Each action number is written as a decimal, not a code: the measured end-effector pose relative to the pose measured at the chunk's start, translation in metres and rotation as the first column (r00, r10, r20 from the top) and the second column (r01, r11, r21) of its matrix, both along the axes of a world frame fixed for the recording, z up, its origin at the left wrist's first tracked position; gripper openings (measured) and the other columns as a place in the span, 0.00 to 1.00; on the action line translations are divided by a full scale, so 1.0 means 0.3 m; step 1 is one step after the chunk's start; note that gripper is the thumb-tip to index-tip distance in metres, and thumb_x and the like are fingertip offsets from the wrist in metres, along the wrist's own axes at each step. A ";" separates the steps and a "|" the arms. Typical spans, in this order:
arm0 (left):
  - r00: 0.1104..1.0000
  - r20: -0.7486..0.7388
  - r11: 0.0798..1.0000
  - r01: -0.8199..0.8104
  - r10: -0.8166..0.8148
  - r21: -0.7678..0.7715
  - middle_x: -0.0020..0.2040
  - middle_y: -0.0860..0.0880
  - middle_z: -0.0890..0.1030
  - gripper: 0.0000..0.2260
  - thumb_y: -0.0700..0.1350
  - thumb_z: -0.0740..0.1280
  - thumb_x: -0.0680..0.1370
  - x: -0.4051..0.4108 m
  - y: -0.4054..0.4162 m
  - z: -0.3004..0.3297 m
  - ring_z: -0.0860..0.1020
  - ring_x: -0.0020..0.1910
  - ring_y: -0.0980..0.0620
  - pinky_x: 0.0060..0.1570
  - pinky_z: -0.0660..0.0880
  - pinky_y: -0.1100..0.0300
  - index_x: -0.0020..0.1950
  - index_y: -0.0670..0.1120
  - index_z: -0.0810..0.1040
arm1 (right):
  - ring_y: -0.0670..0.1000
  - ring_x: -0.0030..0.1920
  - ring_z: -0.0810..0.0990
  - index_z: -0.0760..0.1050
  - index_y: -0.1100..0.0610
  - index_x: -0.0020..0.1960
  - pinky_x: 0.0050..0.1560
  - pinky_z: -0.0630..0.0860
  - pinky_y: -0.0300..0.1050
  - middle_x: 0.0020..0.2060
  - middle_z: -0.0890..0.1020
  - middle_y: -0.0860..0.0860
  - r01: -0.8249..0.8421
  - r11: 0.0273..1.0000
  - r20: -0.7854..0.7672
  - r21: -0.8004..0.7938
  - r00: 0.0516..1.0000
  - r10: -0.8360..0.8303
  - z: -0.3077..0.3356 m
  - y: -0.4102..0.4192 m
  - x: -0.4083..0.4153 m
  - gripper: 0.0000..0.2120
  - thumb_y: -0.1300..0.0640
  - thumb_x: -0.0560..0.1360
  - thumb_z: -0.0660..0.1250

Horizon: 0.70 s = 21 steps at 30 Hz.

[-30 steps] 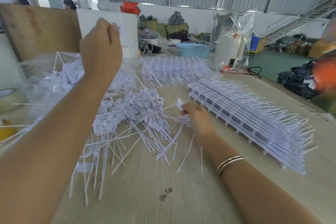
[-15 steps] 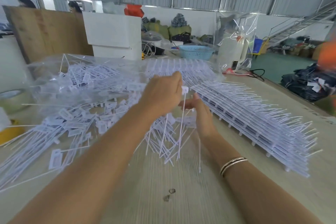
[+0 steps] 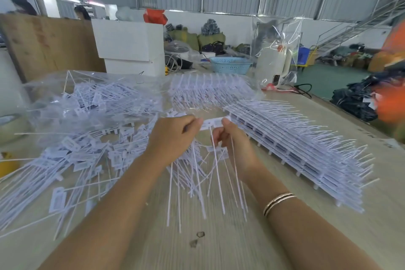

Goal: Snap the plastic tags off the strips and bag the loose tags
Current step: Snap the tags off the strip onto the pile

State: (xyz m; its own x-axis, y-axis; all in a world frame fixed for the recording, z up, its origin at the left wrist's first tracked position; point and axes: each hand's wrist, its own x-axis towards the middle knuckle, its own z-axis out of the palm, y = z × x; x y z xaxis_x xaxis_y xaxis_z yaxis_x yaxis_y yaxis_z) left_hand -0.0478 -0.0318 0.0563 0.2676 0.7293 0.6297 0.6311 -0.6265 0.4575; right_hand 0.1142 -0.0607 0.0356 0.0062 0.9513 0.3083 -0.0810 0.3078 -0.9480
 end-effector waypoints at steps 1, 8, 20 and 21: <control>1.000 -0.001 1.000 -0.001 0.001 -0.018 0.24 0.48 0.65 0.20 0.53 0.60 0.80 -0.001 0.000 -0.005 0.66 0.24 0.50 0.30 0.62 0.56 0.33 0.42 0.69 | 0.42 0.28 0.72 0.73 0.58 0.31 0.34 0.68 0.29 0.26 0.75 0.49 0.039 0.999 0.048 -0.021 0.998 -0.038 -0.001 -0.001 -0.002 0.21 0.44 0.74 0.60; 1.000 -0.014 0.995 0.017 -0.019 -0.102 0.24 0.50 0.65 0.20 0.59 0.60 0.78 -0.008 -0.009 -0.028 0.66 0.24 0.55 0.27 0.61 0.64 0.39 0.44 0.79 | 0.46 0.26 0.67 0.71 0.55 0.34 0.29 0.66 0.35 0.24 0.72 0.49 0.081 0.995 0.103 -0.067 0.992 -0.074 0.005 -0.007 -0.026 0.14 0.55 0.77 0.66; 0.930 0.358 0.942 0.189 -0.081 -0.278 0.34 0.34 0.73 0.21 0.51 0.57 0.82 0.039 -0.035 -0.024 0.69 0.31 0.48 0.37 0.66 0.55 0.41 0.33 0.74 | 0.47 0.30 0.70 0.79 0.52 0.32 0.35 0.67 0.37 0.28 0.76 0.51 -0.112 0.992 0.029 0.053 0.993 0.110 0.000 -0.021 -0.053 0.13 0.53 0.74 0.65; 0.909 0.411 0.931 0.211 -0.074 -0.298 0.36 0.32 0.74 0.22 0.51 0.57 0.82 0.045 -0.036 -0.023 0.71 0.33 0.45 0.39 0.68 0.54 0.43 0.33 0.74 | 0.48 0.30 0.70 0.79 0.51 0.32 0.36 0.67 0.38 0.28 0.76 0.51 -0.102 0.993 -0.007 0.062 0.995 0.102 0.000 -0.020 -0.061 0.13 0.53 0.73 0.65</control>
